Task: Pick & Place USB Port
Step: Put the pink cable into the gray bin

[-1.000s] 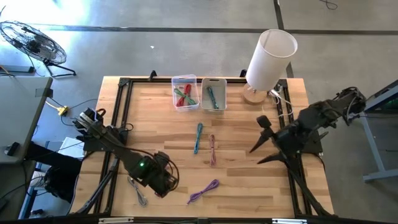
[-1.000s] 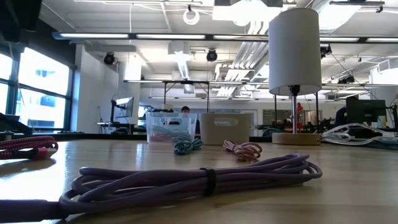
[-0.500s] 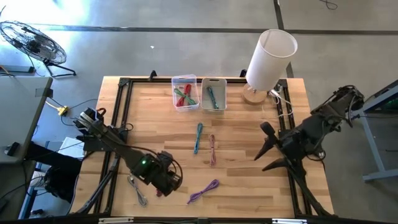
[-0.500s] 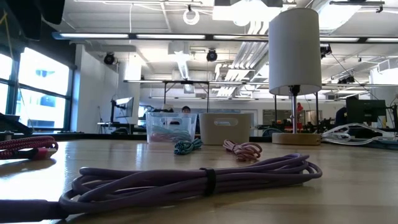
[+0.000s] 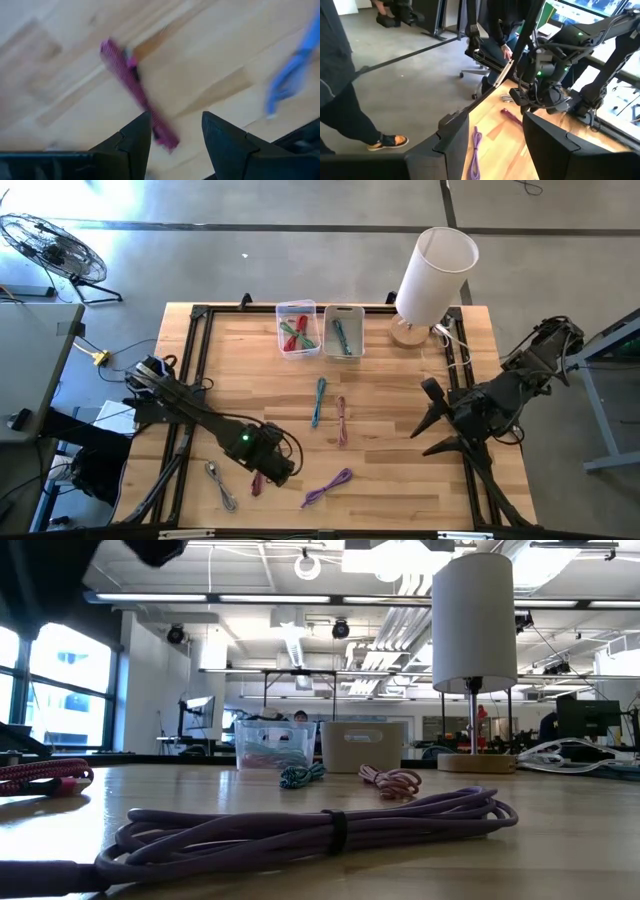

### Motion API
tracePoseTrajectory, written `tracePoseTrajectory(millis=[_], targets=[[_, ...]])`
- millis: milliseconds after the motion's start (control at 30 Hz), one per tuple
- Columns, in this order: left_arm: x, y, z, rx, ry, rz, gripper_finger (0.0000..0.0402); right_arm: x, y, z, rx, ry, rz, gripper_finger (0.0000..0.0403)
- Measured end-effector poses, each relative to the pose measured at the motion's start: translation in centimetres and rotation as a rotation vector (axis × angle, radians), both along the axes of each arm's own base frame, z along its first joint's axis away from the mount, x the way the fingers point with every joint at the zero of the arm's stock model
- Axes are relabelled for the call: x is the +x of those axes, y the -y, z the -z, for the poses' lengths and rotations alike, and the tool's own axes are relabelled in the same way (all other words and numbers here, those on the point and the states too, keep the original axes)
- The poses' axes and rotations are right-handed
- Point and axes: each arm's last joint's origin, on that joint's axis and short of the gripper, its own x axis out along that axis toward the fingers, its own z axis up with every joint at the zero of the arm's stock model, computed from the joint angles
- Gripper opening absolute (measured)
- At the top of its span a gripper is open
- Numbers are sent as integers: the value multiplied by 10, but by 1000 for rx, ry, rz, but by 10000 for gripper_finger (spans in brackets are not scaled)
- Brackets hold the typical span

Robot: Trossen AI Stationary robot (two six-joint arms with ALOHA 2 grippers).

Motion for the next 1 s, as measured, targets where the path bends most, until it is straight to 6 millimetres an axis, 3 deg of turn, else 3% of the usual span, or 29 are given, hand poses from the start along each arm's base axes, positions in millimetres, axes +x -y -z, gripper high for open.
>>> tracePoseTrajectory(millis=[267, 533, 1000], targets=[[3, 6, 25, -21, -179, -69, 170, -1, 0, 3, 11, -40, 7, 178], [10, 10, 49, 21, -232, 19, 170, -1, 0, 2, 14, -41, 4, 178], [11, 9, 61, 54, -218, -34, 170, -1, 0, 3, 17, -43, 5, 178]])
